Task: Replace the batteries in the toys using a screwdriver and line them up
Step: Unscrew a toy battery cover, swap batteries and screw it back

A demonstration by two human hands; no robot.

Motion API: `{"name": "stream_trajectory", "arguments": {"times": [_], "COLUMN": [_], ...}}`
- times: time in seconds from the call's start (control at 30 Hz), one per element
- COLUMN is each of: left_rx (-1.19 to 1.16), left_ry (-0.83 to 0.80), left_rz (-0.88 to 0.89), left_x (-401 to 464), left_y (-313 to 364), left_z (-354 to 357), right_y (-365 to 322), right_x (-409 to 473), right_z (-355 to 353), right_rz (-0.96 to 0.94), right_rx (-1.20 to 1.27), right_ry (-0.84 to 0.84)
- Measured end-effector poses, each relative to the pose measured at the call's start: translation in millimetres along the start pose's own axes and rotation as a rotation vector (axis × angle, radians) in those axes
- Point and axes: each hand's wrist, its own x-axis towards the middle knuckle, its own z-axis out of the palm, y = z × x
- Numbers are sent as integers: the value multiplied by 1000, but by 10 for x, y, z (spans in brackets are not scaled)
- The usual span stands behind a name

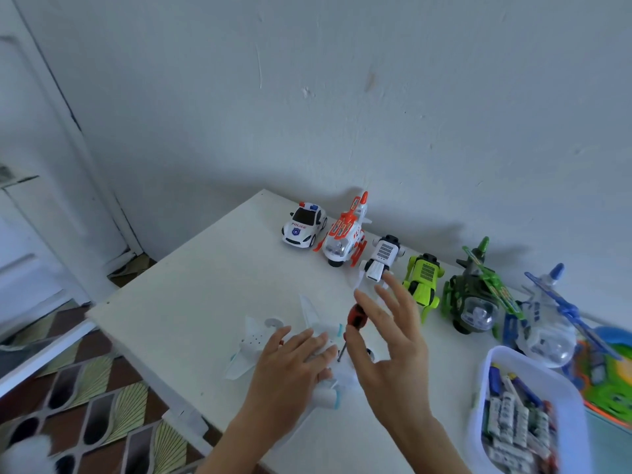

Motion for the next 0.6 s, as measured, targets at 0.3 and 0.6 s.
{"name": "stream_trajectory", "arguments": {"times": [0.3, 0.6], "left_rx": [17, 35], "left_ry": [48, 65], "left_rz": [13, 30], "left_x": [19, 25], "left_y": [-4, -29], "left_z": [-12, 39], "right_y": [32, 36], "right_x": [-30, 48], "right_z": [64, 6], "right_rz": [-32, 46], "right_rx": [25, 122], "right_ry": [139, -9]}}
